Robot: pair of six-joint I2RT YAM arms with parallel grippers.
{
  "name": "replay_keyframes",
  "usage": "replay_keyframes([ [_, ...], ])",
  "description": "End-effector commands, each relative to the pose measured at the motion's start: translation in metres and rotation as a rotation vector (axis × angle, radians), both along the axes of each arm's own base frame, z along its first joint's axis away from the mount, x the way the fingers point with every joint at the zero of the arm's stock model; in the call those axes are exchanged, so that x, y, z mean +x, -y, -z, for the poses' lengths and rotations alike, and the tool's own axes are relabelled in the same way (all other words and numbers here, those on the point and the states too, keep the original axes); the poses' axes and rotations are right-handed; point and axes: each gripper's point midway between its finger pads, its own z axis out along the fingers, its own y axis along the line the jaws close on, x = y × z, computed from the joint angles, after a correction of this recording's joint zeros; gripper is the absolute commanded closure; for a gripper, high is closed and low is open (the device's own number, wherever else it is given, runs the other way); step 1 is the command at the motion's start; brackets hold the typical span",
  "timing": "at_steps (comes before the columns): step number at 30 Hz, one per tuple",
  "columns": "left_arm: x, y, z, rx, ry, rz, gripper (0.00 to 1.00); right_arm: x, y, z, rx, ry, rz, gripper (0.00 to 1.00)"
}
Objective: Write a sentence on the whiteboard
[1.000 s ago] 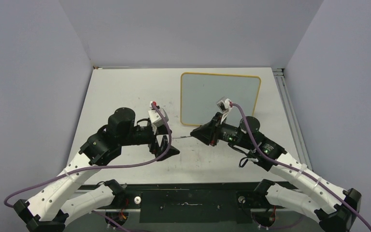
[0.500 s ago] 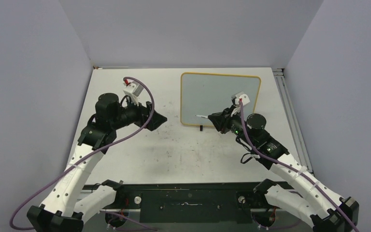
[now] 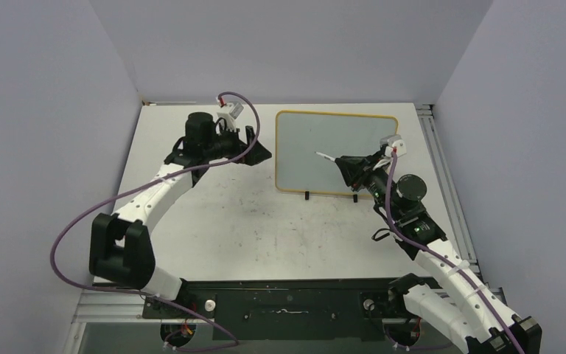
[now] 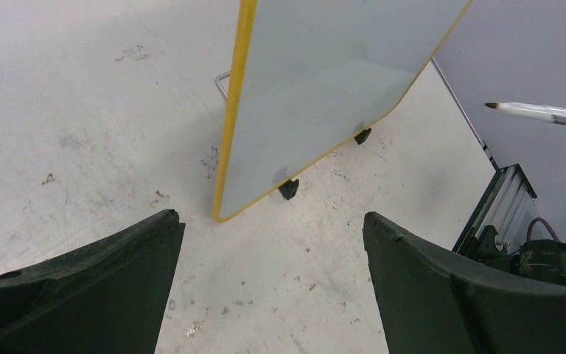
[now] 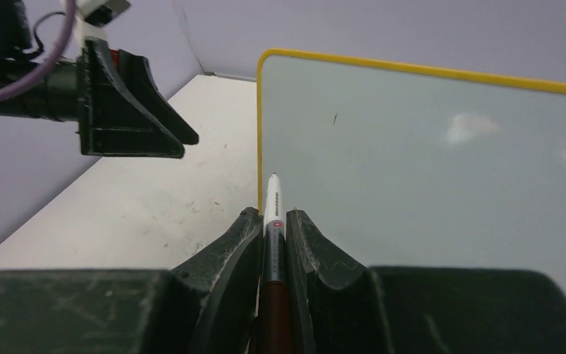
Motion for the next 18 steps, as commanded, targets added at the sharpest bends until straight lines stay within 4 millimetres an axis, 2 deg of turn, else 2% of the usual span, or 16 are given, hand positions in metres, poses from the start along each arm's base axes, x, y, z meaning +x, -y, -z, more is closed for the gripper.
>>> replay_keyframes([
  [1, 0.039, 0.024, -0.027, -0.069, 0.157, 0.102, 0.09, 0.001, 0.018, -0.043, 0.027, 0.143, 0.077, 0.95],
  [5, 0.054, 0.041, -0.018, -0.105, 0.209, 0.199, 0.1, -0.001, 0.018, -0.046, 0.032, 0.146, 0.076, 0.95],
  [10, 0.073, 0.052, 0.002, -0.129, 0.204, 0.228, 0.11, -0.005, 0.012, -0.046, 0.034, 0.143, 0.033, 0.95],
  [14, 0.072, 0.062, 0.009, -0.159, 0.189, 0.286, 0.24, -0.01, 0.008, -0.046, 0.056, 0.137, 0.004, 0.95],
  [18, 0.066, 0.066, 0.016, -0.166, 0.176, 0.324, 0.47, -0.011, 0.005, -0.045, 0.06, 0.13, -0.017, 0.95],
])
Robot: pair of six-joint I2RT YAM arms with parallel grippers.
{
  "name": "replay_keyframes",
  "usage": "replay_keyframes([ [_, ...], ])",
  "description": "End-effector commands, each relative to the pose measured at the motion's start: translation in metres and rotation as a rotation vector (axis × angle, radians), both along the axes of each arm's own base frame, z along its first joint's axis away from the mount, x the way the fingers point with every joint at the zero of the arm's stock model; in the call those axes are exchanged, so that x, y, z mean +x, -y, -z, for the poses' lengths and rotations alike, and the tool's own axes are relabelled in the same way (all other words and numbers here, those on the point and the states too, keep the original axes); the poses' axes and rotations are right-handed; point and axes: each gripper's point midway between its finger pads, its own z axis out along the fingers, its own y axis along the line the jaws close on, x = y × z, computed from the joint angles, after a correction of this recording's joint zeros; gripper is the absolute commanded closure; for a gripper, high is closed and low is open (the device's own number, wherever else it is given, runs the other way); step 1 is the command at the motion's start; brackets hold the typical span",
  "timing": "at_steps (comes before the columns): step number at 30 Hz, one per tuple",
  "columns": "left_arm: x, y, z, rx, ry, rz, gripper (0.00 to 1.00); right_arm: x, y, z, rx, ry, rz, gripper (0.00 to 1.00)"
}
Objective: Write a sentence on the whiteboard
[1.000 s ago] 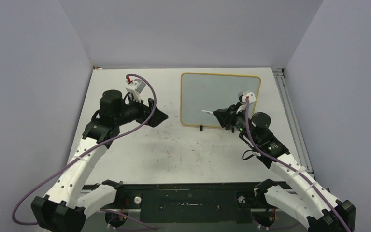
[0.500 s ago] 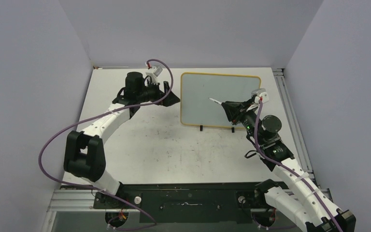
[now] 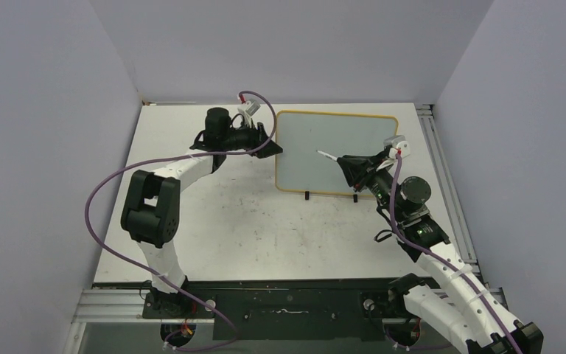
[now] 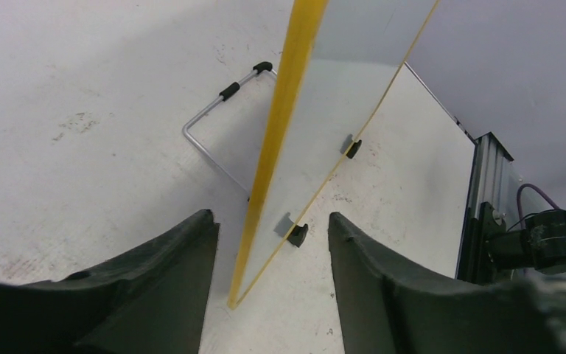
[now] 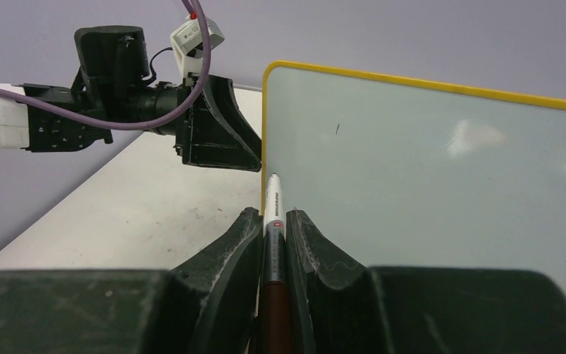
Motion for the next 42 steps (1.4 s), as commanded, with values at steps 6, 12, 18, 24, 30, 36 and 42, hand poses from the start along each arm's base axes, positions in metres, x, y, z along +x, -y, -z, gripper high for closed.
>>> replay_keyframes([
  [6, -0.015, 0.011, -0.03, -0.069, 0.113, 0.117, 0.72, -0.01, -0.006, -0.029, 0.05, 0.071, -0.056, 0.95],
  [12, -0.036, 0.013, -0.026, -0.065, 0.098, 0.14, 0.83, -0.015, -0.007, -0.028, 0.058, 0.068, -0.074, 0.95],
  [18, -0.056, 0.016, -0.014, -0.028, 0.074, 0.168, 0.89, -0.02, -0.006, -0.029, 0.061, 0.068, -0.081, 0.95],
  [24, -0.08, 0.013, 0.001, 0.025, 0.055, 0.179, 0.99, -0.025, -0.006, -0.03, 0.083, 0.082, -0.093, 0.95],
  [30, -0.093, 0.006, 0.017, 0.067, 0.042, 0.184, 1.0, -0.025, -0.009, -0.029, 0.087, 0.087, -0.104, 0.95],
  [36, -0.103, 0.0, 0.023, 0.086, 0.025, 0.179, 0.96, -0.023, -0.009, -0.029, 0.087, 0.094, -0.105, 0.95],
  [42, -0.102, 0.003, 0.004, 0.035, 0.048, 0.16, 0.54, -0.024, -0.012, -0.036, 0.109, 0.129, -0.118, 0.95],
])
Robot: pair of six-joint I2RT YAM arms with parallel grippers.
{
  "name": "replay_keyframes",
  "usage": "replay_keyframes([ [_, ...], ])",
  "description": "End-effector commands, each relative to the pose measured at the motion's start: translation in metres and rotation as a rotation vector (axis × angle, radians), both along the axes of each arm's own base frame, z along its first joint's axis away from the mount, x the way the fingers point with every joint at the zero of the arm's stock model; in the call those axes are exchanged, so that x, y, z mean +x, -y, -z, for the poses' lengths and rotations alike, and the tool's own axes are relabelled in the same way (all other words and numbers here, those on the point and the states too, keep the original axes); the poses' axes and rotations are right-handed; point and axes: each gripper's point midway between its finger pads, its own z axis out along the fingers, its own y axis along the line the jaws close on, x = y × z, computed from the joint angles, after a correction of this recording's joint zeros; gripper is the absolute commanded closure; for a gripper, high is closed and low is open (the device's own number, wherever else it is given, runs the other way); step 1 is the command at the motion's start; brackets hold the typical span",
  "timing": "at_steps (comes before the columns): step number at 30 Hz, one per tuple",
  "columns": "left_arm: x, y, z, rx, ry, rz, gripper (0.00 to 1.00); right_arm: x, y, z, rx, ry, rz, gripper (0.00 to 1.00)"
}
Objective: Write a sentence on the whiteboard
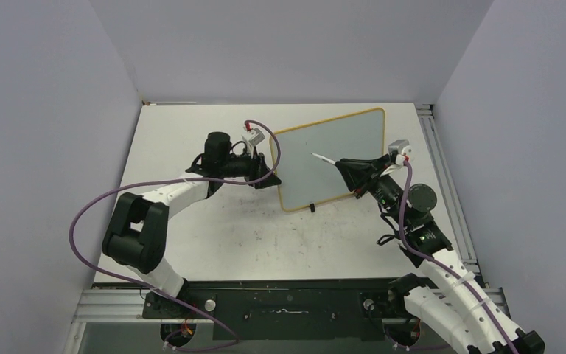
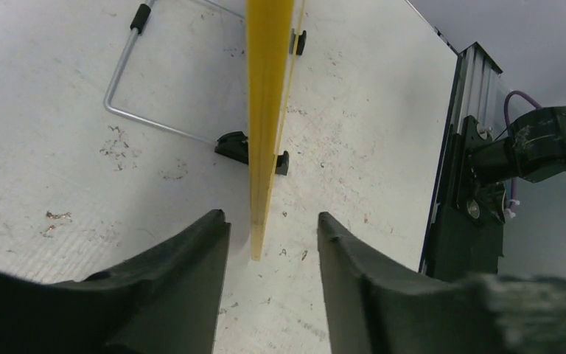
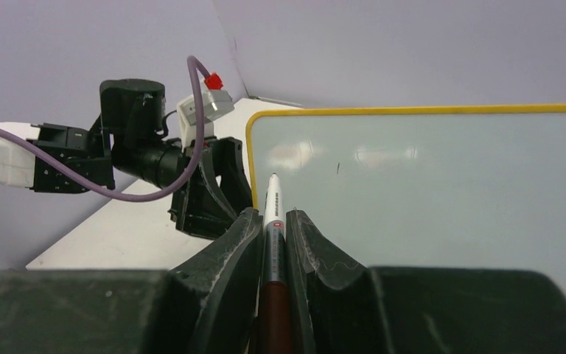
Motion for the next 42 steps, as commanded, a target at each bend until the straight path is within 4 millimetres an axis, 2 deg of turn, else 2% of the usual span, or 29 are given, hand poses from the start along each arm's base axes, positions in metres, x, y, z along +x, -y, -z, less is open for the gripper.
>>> replay_keyframes([
  [1, -0.005, 0.004, -0.023, -0.047, 0.018, 0.001, 0.48, -0.003, -0.005, -0.025, 0.053, 0.105, -0.029, 0.95],
  [3, -0.002, 0.005, -0.031, -0.064, 0.034, -0.01, 0.43, -0.003, -0.009, -0.026, 0.063, 0.111, -0.04, 0.95],
  [5, 0.003, 0.005, -0.041, -0.085, 0.06, -0.032, 0.42, 0.0, -0.014, -0.025, 0.069, 0.108, -0.045, 0.95],
  [8, 0.011, 0.005, -0.054, -0.102, 0.097, -0.055, 0.42, 0.004, -0.025, -0.023, 0.074, 0.101, -0.058, 0.95],
  [10, 0.017, 0.005, -0.055, -0.101, 0.102, -0.063, 0.46, 0.007, -0.034, -0.023, 0.075, 0.106, -0.067, 0.95],
  [17, 0.021, 0.004, -0.046, -0.093, 0.091, -0.048, 0.68, 0.021, -0.06, -0.017, 0.061, 0.117, -0.054, 0.95],
  [22, 0.023, 0.002, -0.042, -0.074, 0.1, -0.044, 0.89, 0.036, -0.065, -0.01, 0.075, 0.114, -0.021, 0.95],
  [26, 0.023, 0.002, -0.04, -0.072, 0.105, -0.037, 0.99, 0.044, -0.067, -0.009, 0.087, 0.122, -0.003, 0.95],
  [42, 0.021, 0.001, -0.038, -0.065, 0.116, -0.022, 1.0, 0.055, -0.076, -0.017, 0.115, 0.156, -0.009, 0.95],
])
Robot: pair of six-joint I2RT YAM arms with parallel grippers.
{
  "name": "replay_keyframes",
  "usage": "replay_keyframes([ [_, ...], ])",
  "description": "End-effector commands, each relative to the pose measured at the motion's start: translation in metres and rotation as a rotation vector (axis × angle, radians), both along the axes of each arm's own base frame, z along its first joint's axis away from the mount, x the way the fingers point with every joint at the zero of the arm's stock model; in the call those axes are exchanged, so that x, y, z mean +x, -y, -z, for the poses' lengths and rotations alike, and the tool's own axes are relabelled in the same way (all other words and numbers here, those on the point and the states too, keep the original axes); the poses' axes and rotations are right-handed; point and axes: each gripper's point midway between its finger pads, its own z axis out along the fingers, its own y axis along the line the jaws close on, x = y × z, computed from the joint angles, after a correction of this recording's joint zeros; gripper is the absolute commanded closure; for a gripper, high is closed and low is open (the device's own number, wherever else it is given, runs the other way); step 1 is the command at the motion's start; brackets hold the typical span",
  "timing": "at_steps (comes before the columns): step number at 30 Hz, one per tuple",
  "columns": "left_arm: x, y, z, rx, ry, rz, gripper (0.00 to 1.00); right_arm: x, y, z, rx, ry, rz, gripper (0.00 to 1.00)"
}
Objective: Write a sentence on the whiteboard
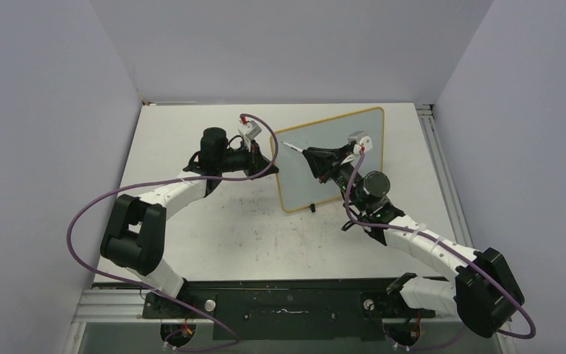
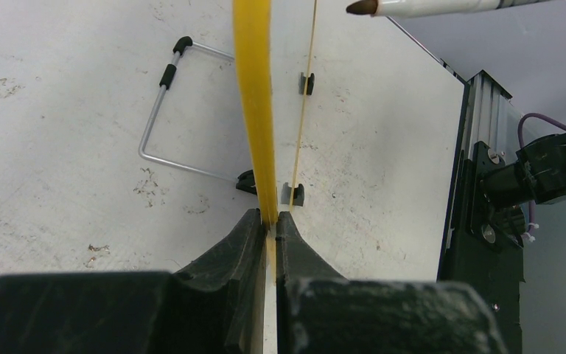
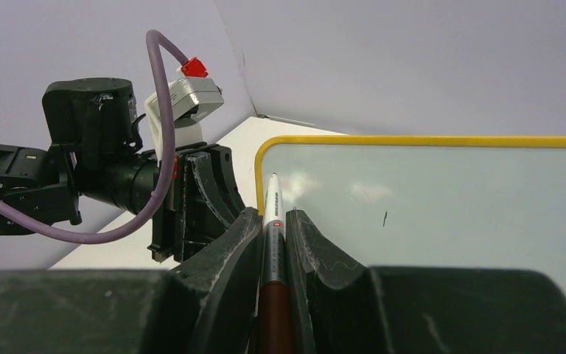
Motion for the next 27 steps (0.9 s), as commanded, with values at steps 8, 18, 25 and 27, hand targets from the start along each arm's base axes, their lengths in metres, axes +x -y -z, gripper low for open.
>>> replay_keyframes([
  [8, 0.006, 0.003, -0.017, -0.022, 0.048, 0.02, 1.0, 0.008, -0.008, -0.038, 0.063, 0.1, -0.002, 0.95],
  [18, 0.005, 0.003, -0.018, -0.024, 0.05, 0.024, 1.0, 0.019, -0.007, -0.026, 0.038, 0.062, 0.035, 0.95],
  [25, 0.005, 0.002, -0.018, -0.024, 0.053, 0.023, 1.0, 0.026, 0.007, -0.021, 0.028, 0.033, 0.123, 0.95],
  [27, 0.005, 0.003, -0.019, -0.024, 0.054, 0.024, 1.0, 0.026, 0.013, -0.019, 0.025, 0.022, 0.151, 0.95],
])
